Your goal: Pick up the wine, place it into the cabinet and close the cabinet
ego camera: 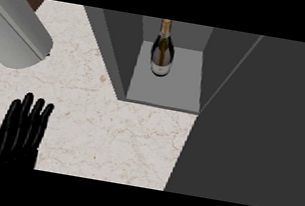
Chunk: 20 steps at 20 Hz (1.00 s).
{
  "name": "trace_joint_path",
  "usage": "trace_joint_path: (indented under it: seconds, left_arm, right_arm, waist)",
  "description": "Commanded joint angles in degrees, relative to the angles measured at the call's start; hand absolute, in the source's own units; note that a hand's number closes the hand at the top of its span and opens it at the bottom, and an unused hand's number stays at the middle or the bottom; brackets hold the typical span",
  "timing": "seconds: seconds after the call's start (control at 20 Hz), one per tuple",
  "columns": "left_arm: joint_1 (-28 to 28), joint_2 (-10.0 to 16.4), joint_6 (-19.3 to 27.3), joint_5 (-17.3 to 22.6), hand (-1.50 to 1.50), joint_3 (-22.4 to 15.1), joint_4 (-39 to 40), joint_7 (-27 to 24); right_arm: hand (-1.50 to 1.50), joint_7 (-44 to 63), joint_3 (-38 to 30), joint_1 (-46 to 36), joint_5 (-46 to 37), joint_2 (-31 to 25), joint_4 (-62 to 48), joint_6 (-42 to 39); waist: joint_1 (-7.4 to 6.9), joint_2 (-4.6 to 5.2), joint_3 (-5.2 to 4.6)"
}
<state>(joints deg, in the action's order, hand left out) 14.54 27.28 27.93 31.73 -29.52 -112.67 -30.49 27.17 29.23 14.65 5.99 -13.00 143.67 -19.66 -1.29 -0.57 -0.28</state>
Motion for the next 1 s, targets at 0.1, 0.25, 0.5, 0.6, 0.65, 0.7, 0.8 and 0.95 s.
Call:
trace_joint_path:
  seconds: [0.1, 0.25, 0.5, 0.6, 0.65, 0.7, 0.8, 0.95]
  left_arm:
    - [4.18, 3.67, -3.78, 3.69, -1.5, 4.88, -2.57, -0.67]
    - [6.78, 5.05, -4.89, 4.35, -1.5, 5.55, -4.36, -0.81]
    - [9.28, 8.11, -11.03, 8.85, -1.5, 10.65, -4.58, -1.77]
    - [10.15, 9.28, -12.33, 9.75, -1.5, 12.6, -5.26, -1.98]
    - [11.34, 10.67, -14.1, 11.46, -1.5, 14.67, -5.07, -1.61]
    - [11.42, 11.31, -16.81, 12.53, -1.5, 15.96, -3.35, -2.48]
    - [11.23, 12.53, -18.36, 14.02, -1.5, 18.15, -4.14, -1.89]
    - [13.03, 13.05, -19.4, 14.03, -1.5, 19.38, -4.82, -2.69]
  right_arm:
    - [1.5, 8.77, 14.67, -3.03, 1.17, 5.77, 5.03, 3.6]
    - [1.5, 8.0, 15.11, -6.9, -0.52, 9.02, 1.02, 4.69]
    - [1.5, 11.92, 20.5, -17.73, -4.4, 12.78, -5.08, 15.45]
    - [1.5, 11.41, 20.8, -23.73, -5.19, 12.84, -8.92, 20.76]
    - [1.5, 12.76, 20.71, -26.69, -5.12, 12.86, -9.41, 23.35]
    - [1.5, 11.19, 19.64, -29.94, -4.51, 12.88, -12.43, 24.69]
    - [1.5, 10.73, 20.6, -35.78, -4.42, 12.92, -16.15, 29.99]
    - [1.5, 11.81, 17.97, -45.25, -0.86, 12.92, -21.4, 35.36]
  waist:
    - [-0.85, -0.03, -0.19]
    - [-1.73, -0.11, -0.14]
    - [-2.11, -0.03, -0.23]
    - [-2.45, 0.1, -0.2]
    - [-2.09, 0.19, -0.13]
    - [-2.53, 0.39, -0.17]
    - [-2.21, 0.36, -0.1]
    - [-3.15, 0.41, -0.08]
